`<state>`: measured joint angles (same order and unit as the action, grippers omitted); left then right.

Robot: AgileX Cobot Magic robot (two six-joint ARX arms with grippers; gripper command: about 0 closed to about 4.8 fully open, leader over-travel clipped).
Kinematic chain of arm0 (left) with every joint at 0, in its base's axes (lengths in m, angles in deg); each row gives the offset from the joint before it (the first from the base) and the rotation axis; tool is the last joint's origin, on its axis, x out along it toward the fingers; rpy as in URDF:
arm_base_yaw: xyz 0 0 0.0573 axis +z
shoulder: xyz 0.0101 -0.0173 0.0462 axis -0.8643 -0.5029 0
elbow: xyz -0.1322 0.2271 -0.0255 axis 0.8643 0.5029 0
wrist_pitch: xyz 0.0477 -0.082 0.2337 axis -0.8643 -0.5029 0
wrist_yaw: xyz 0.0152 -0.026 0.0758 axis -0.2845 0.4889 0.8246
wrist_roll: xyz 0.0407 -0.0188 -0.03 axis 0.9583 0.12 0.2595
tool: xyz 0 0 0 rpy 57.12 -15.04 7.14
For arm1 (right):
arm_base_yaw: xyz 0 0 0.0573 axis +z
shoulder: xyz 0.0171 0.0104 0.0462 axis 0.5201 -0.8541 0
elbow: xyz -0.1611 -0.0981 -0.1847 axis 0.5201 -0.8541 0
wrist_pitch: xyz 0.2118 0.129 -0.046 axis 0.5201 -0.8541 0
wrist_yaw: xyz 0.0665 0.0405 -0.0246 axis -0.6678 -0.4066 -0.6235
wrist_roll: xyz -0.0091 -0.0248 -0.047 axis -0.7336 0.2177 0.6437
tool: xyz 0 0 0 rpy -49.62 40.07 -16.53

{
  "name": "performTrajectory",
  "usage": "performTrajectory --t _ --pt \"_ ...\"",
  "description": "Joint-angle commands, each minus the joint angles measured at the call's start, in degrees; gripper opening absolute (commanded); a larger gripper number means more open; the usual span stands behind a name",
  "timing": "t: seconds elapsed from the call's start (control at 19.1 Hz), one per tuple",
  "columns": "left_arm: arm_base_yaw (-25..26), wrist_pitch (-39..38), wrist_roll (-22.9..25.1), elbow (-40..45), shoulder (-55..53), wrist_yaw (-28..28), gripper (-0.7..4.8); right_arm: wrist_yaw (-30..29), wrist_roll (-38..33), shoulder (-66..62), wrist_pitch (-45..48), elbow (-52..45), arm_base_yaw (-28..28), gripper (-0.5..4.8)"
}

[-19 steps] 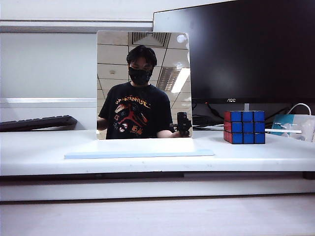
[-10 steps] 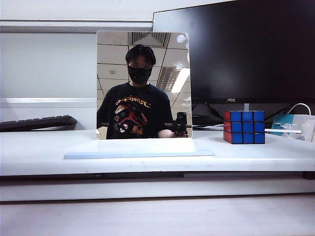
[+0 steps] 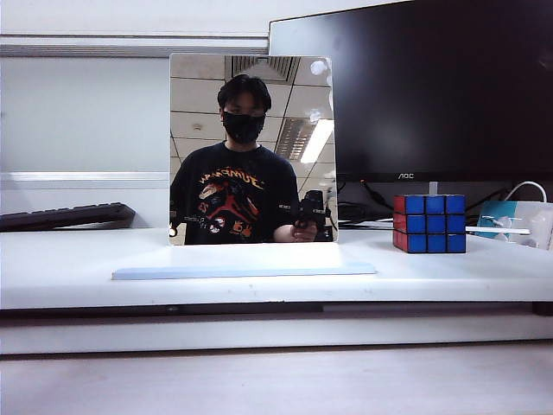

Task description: Move the the Rubik's Cube near the mirror.

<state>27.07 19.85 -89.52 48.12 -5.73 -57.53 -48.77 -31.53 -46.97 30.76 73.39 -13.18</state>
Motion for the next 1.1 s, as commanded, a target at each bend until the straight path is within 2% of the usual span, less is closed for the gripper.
performTrajectory --t 0.05,0.1,0.16,0.31,0.42,0.57,0.68,0.94,1.1 --pt "-0.1 0.6 0.2 -0.1 0.0 0.0 0.22 11.6 -0.1 -6.4 4.6 -0.1 6.4 3.0" --pt "-0.1 0.6 0.2 -0.1 0.0 -0.1 0.22 15.7 -0.1 -8.7 7.2 -0.1 8.5 4.79" --pt "-0.1 0.6 0.2 -0.1 0.0 -0.1 0.22 22.9 0.0 -12.6 11.6 -0.1 11.8 4.79" --pt "-0.1 0.6 0.2 -0.1 0.0 -0.1 0.22 34.6 5.2 -24.2 25.4 0.1 19.7 4.79" --pt "-0.1 0.6 0.2 -0.1 0.0 -0.1 0.22 40.4 7.0 -33.9 30.7 2.1 23.9 4.79" --pt "-0.1 0.6 0.2 -0.1 0.0 -0.1 0.22 46.3 7.0 -50.3 36.3 7.7 26.4 4.79" --pt "-0.1 0.6 0.2 -0.1 0.0 0.0 0.22 55.4 7.1 -61.4 41.3 11.9 26.6 4.79" --pt "-0.1 0.5 0.2 -0.1 0.0 0.0 0.22 58.3 6.6 -78.5 45.1 19.6 26.6 4.79" --pt "-0.1 0.6 0.2 -0.1 0.0 0.0 0.22 63.9 5.2 -83.7 45.1 22.3 26.3 4.79"
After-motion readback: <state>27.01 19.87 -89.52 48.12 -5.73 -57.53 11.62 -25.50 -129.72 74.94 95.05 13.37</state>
